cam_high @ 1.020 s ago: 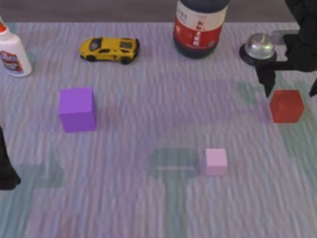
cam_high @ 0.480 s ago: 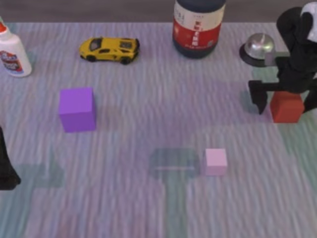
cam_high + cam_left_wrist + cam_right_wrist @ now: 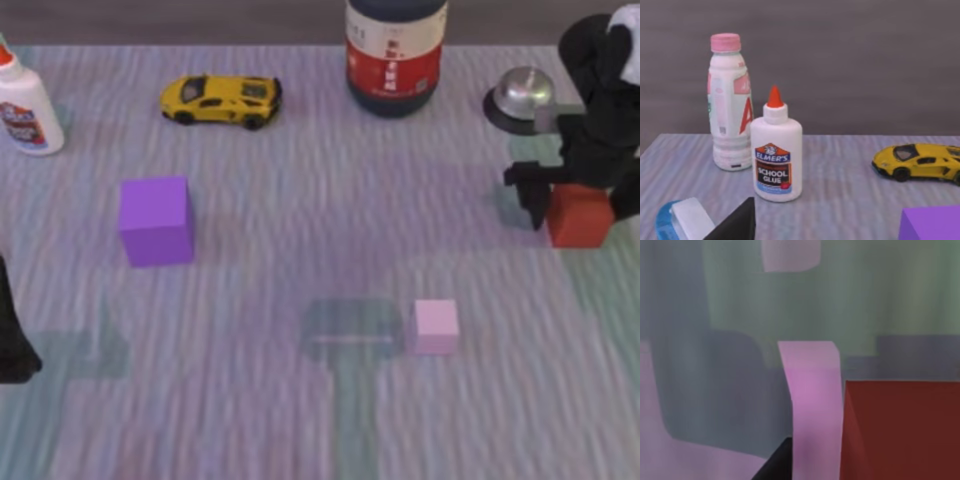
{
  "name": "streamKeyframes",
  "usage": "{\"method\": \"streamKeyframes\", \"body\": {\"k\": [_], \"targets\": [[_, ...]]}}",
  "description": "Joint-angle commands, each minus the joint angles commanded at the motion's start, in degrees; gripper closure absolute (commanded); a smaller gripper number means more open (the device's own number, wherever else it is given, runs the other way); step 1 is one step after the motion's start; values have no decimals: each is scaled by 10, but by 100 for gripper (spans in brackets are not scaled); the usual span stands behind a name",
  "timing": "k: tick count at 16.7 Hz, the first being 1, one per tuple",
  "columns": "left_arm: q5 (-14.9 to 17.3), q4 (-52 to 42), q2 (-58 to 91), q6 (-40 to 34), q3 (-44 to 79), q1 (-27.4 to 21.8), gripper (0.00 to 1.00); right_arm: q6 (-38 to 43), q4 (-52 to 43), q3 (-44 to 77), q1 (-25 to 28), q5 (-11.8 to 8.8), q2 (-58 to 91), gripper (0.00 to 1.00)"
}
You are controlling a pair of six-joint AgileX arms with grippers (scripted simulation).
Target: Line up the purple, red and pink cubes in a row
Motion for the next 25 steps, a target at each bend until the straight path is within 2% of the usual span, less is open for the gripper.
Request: {"method": "streamKeyframes", "body": {"k": [6,7,16,25], "targets": [[0,0,0,0,0,0,0,0,0,0,0,0,0,98],[0,0,0,0,0,0,0,0,0,0,0,0,0,100],[0,0,0,0,0,0,0,0,-5,5,0,1,-13,100],[0,0,0,0,0,0,0,-2,-137,97,6,1,-51,100]]}}
